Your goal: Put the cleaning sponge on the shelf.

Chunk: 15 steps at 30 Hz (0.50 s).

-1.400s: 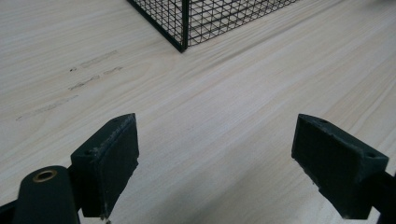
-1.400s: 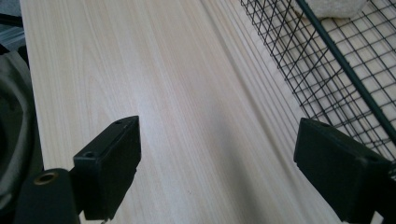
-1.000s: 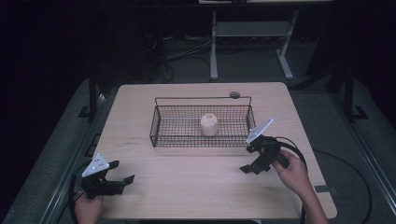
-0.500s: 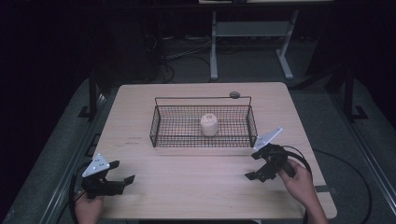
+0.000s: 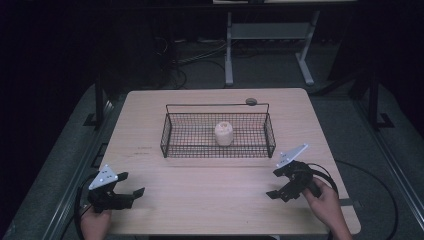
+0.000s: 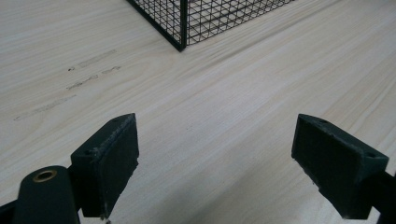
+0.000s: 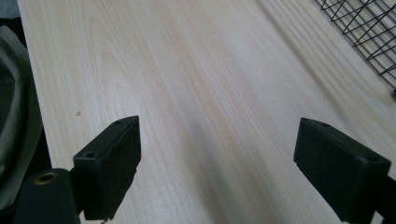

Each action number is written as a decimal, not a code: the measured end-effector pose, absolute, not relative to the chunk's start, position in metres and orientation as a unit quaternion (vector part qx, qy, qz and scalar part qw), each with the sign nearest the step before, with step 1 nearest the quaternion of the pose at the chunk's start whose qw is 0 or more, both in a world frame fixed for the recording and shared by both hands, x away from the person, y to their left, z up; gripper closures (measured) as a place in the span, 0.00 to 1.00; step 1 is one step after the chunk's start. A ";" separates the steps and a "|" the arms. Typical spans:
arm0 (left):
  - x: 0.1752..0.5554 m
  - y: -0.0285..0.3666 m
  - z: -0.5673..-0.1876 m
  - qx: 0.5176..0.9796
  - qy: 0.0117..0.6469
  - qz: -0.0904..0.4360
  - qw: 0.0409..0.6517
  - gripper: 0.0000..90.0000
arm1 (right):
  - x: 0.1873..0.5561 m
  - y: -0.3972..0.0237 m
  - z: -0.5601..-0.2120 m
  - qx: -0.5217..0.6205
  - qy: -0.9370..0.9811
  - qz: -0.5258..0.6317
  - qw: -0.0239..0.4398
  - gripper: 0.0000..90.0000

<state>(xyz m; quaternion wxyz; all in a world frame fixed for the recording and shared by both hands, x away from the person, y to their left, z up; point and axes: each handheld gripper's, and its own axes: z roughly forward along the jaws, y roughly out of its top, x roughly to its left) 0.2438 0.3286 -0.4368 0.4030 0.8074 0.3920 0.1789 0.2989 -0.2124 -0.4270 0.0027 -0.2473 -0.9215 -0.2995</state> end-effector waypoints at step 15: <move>0.243 0.326 -0.436 0.809 0.389 0.179 0.402 0.15 | 0.275 -0.219 -0.436 -0.241 -0.916 -0.322 -0.018 0.16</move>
